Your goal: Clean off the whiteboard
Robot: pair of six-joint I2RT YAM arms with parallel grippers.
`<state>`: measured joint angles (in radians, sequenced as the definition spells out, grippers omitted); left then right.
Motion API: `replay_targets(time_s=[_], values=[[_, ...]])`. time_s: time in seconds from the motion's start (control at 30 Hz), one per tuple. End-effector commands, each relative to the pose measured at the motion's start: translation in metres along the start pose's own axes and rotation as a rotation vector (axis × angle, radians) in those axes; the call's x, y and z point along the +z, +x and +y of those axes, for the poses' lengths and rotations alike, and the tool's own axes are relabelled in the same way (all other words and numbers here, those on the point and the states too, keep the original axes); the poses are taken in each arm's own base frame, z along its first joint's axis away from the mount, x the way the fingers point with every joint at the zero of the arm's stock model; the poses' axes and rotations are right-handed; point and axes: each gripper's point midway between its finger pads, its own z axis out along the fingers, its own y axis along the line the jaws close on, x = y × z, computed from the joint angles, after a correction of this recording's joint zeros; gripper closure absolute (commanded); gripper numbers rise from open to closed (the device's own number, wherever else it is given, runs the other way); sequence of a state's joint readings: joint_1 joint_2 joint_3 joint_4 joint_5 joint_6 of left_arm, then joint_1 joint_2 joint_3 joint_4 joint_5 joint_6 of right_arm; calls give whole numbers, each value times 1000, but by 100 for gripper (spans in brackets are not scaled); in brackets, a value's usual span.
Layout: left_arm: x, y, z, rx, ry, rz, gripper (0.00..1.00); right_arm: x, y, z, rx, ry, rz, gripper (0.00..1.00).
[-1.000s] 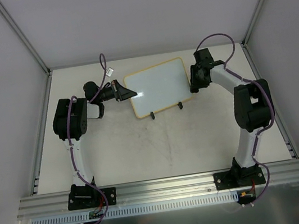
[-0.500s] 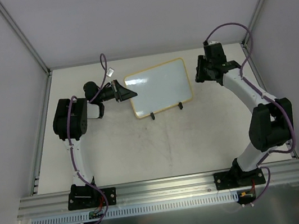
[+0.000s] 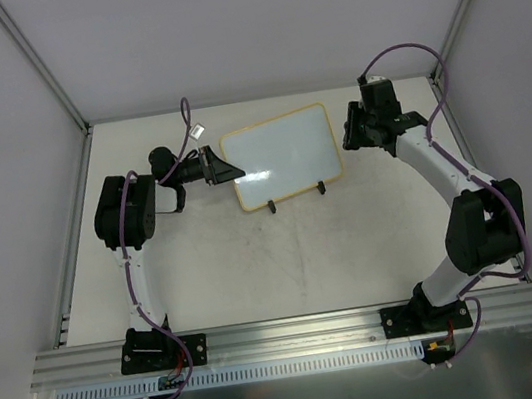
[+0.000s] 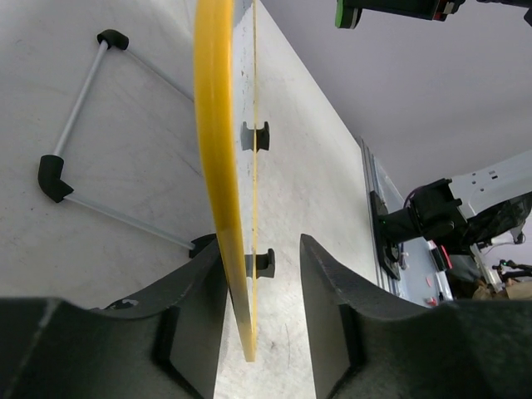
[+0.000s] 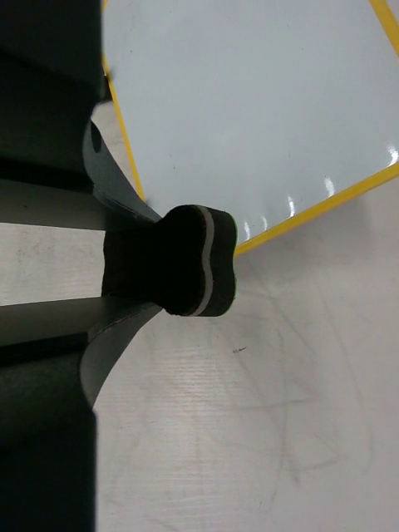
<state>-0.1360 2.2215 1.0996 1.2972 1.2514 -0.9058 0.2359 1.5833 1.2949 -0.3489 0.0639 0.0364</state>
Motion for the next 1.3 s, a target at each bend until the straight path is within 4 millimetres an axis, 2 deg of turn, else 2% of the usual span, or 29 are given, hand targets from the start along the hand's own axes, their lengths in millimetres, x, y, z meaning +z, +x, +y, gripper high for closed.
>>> replay_targets(time_s=[0.0,0.23,0.37,0.5,0.63,0.8,0.83,0.93,0.97,1.0,1.03,1.07,1.1,1.27], values=[[-4,-10,-15,212,66,-19,60,-4,-2,7,4,-22,-15,100],[-17,-18,-8,193,40,-84,55,-11,6,7,6,-30,-15,100],[-25,-22,-5,185,23,-124,52,-14,24,9,25,-64,10,100],[-31,-25,-6,194,2,-151,42,-21,33,12,23,-94,10,100],[-37,-28,-8,184,-15,-175,41,-26,43,14,24,-117,25,100],[-55,-41,-29,201,-57,-249,39,-32,63,20,21,-158,55,100],[-56,-47,-39,216,-56,-262,39,-32,76,23,18,-169,81,100],[-60,-41,-52,204,-67,-278,38,-37,89,25,11,-184,94,100],[-61,-43,-65,224,-66,-289,38,-37,100,24,12,-192,117,100],[-63,-34,-68,207,-73,-289,37,-40,103,24,10,-197,114,100],[-72,-37,-69,213,-93,-308,37,-42,108,25,8,-202,120,100],[-75,-40,-80,231,-96,-321,37,-44,114,26,6,-211,128,100],[-77,-33,-82,211,-107,-325,36,-43,126,22,7,-205,152,100],[-82,-27,-109,204,-112,-368,35,-51,163,25,-14,-198,263,100]])
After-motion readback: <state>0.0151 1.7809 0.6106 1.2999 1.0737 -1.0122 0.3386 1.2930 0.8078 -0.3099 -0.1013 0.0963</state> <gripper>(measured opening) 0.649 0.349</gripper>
